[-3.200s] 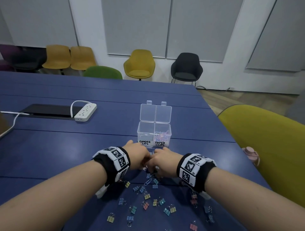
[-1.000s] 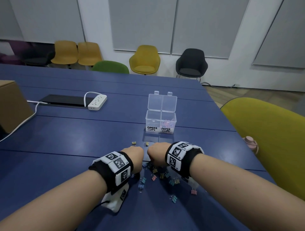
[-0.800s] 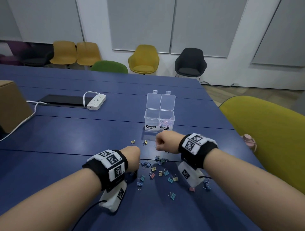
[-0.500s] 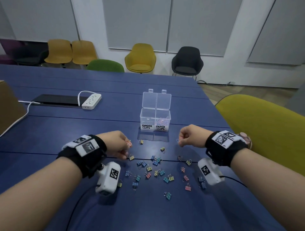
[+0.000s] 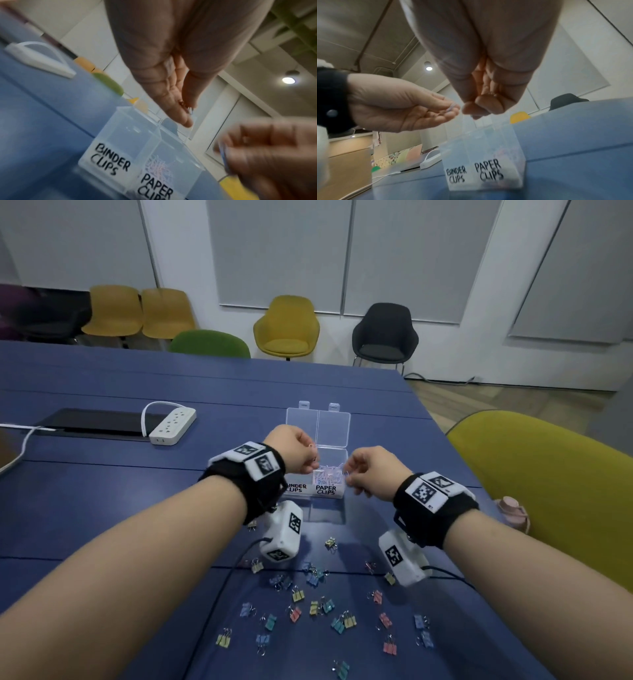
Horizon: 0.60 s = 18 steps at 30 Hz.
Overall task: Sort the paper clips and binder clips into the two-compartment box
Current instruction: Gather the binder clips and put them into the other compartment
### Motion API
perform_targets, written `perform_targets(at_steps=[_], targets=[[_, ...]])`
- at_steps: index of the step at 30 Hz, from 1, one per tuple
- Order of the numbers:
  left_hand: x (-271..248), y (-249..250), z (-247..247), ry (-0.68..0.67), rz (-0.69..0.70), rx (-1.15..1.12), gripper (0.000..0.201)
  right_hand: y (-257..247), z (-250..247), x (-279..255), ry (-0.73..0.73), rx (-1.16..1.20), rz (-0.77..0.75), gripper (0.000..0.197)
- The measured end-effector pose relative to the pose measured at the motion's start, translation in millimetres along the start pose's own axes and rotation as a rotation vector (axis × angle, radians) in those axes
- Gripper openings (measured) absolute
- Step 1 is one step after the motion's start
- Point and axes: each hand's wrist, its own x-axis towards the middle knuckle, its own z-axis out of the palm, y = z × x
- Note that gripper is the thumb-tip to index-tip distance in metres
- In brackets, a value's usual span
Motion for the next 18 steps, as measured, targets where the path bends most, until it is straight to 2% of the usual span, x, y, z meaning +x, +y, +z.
perform_targets(at_steps=[2,4,6,8,10,16,18], targets=[[11,4,9,0.052,0.066,0.083,0.020,-11,0,16,0.138,0.001,-0.024,0.009],[17,5,15,0.061,0.093,0.210,0.014,-20,-2,30,0.212,0.005,-0.029,0.007],[20,2,16,0.068,0.115,0.277,0.010,-24,-2,41,0.173,-0.031,0.011,0.006],[20,-3,11,0.090,0.143,0.287,0.014,-25,-3,48,0.085,-0.125,0.057,0.014],[15,-9,2,0.109,0.158,0.265,0.020,-25,-7,48,0.071,-0.200,0.070,0.022],[-16,-39,-36,0.082,0.176,0.253,0.013,-6,-23,0,0.088,-0.091,0.056,0.020],[-27,-51,-45,0.063,0.166,0.290,0.014,3,-26,-19,0.069,-0.126,0.066,0.017]])
